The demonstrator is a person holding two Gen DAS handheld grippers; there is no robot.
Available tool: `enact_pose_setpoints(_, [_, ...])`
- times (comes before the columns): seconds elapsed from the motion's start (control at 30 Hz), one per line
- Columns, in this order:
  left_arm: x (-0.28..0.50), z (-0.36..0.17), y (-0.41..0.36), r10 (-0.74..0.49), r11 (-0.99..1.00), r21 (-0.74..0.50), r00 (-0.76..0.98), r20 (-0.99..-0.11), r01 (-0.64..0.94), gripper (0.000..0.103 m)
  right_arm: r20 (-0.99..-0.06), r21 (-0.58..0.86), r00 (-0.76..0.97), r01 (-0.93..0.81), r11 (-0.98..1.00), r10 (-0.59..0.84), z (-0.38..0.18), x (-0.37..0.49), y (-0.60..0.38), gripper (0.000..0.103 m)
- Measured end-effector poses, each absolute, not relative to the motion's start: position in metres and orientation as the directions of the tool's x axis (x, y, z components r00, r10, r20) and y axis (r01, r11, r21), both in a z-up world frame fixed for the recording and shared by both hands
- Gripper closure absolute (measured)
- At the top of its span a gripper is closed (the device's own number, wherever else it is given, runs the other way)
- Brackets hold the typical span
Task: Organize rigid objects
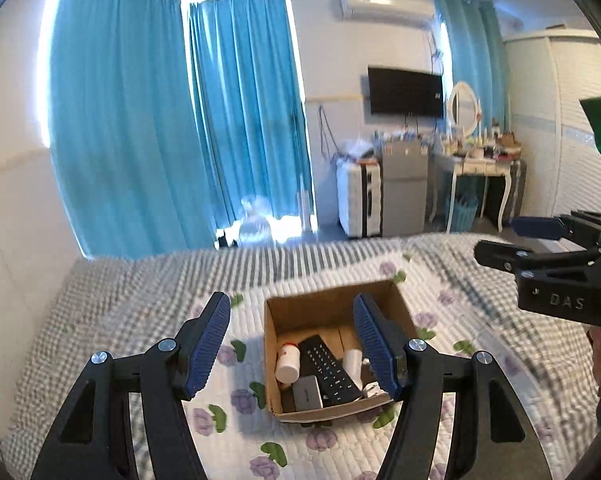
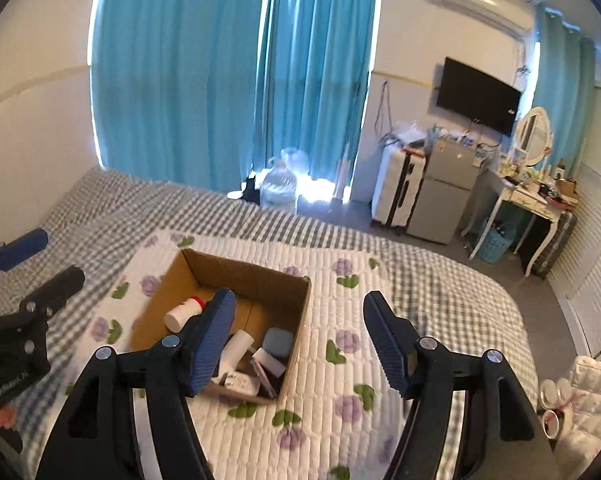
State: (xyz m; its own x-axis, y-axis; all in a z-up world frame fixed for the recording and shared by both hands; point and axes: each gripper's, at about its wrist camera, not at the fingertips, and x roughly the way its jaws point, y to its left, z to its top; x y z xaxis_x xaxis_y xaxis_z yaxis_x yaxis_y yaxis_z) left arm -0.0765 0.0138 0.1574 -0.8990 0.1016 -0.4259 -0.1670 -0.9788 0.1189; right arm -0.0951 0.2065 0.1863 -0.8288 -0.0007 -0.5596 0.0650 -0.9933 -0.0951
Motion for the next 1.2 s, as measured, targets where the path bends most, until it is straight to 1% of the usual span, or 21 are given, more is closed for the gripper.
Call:
enact_pose_setpoints(0.13, [-0.043, 0.179, 0.003, 0.118, -0.98, 0.109, -0.926, -0.359, -0.167, 0.036, -0.51, -0.095, -0.86, 0.034, -0.995, 0.019, 0.214, -0.052, 0.209, 0.033])
enact_pose_setpoints(0.23, [-0.025, 0.184, -0.003, 0.126, -0.98, 0.109, -0.938, -0.323, -0.169, 0.036, -0.463, -0.093, -0.886, 0.013, -0.996, 0.032, 0.224, -0.022, 0.207, 0.031])
enact_pose_setpoints(0.27, [-0.021, 0.183, -0.006, 0.128, -0.98, 0.108, -0.941, -0.313, -0.169, 0.034, -0.45, -0.091, -0.893, 0.009, -0.996, 0.033, 0.224, -0.015, 0.206, 0.029])
enact_pose_setpoints(0.3, [-0.017, 0.181, -0.007, 0.126, -0.98, 0.11, -0.944, -0.303, -0.166, 0.028, -0.432, -0.084, -0.901, 0.004, -0.996, 0.033, 0.223, -0.005, 0.205, 0.026])
enact_pose_setpoints(0.37, [-0.013, 0.175, -0.01, 0.119, -0.981, 0.117, -0.953, -0.28, -0.156, 0.023, -0.41, -0.077, -0.912, -0.001, -0.997, 0.032, 0.217, 0.004, 0.205, 0.021])
enact_pose_setpoints(0.4, [-0.012, 0.17, -0.01, 0.119, -0.98, 0.12, -0.956, -0.269, -0.156, 0.022, -0.394, -0.077, -0.918, -0.009, -0.997, 0.038, 0.211, 0.008, 0.203, 0.019])
enact_pose_setpoints(0.43, [-0.013, 0.164, -0.011, 0.119, -0.98, 0.123, -0.957, -0.264, -0.156, 0.021, -0.383, -0.081, -0.923, -0.018, -0.997, 0.048, 0.206, 0.009, 0.203, 0.018])
enact_pose_setpoints(0.5, [-0.018, 0.15, -0.011, 0.114, -0.981, 0.122, -0.959, -0.26, -0.15, 0.011, -0.351, -0.101, -0.934, -0.035, -0.994, 0.069, 0.192, 0.01, 0.199, 0.018])
enact_pose_setpoints(0.57, [-0.021, 0.139, -0.011, 0.105, -0.983, 0.12, -0.963, -0.249, -0.138, 0.006, -0.321, -0.101, -0.945, -0.036, -0.994, 0.067, 0.177, 0.006, 0.196, 0.015])
enact_pose_setpoints(0.63, [-0.023, 0.12, -0.01, 0.083, -0.985, 0.129, -0.971, -0.223, -0.114, 0.001, -0.297, -0.085, -0.953, -0.039, -0.996, 0.063, 0.161, -0.001, 0.196, 0.006])
enact_pose_setpoints(0.67, [-0.025, 0.11, -0.008, 0.067, -0.986, 0.137, -0.974, -0.215, -0.098, 0.0, -0.287, -0.074, -0.956, -0.046, -0.996, 0.065, 0.151, -0.006, 0.196, 0.004])
enact_pose_setpoints(0.7, [-0.028, 0.101, -0.007, 0.055, -0.985, 0.147, -0.976, -0.212, -0.087, 0.0, -0.28, -0.063, -0.957, -0.053, -0.997, 0.069, 0.139, -0.012, 0.198, 0.0])
enact_pose_setpoints(0.8, [-0.033, 0.075, -0.008, 0.045, -0.986, 0.149, -0.975, -0.218, -0.079, 0.0, -0.295, -0.047, -0.953, -0.053, -0.997, 0.065, 0.106, -0.025, 0.202, 0.0])
enact_pose_setpoints(0.93, [-0.039, 0.044, -0.016, 0.043, -0.992, 0.104, -0.97, -0.239, -0.07, 0.0, -0.335, -0.018, -0.94, -0.059, -0.998, 0.061, 0.064, -0.039, 0.206, 0.0])
enact_pose_setpoints(1.0, [-0.034, 0.03, -0.017, 0.037, -0.993, 0.1, -0.974, -0.224, -0.061, 0.0, -0.337, -0.008, -0.939, -0.074, -0.997, 0.072, 0.042, -0.036, 0.205, 0.0])
enact_pose_setpoints(1.03, [-0.035, 0.023, -0.018, 0.023, -0.993, 0.111, -0.974, -0.226, -0.049, 0.0, -0.34, -0.022, -0.937, -0.081, -0.997, 0.083, 0.035, -0.035, 0.205, 0.0])
enact_pose_setpoints(1.13, [-0.041, 0.013, -0.017, 0.019, -0.993, 0.11, -0.96, -0.279, -0.052, 0.0, -0.367, -0.042, -0.926, -0.082, -0.996, 0.092, 0.023, -0.041, 0.201, 0.0])
enact_pose_setpoints(1.2, [-0.04, 0.013, -0.018, 0.018, -0.994, 0.101, -0.961, -0.274, -0.048, 0.0, -0.367, -0.034, -0.926, -0.081, -0.996, 0.088, 0.021, -0.041, 0.201, 0.0])
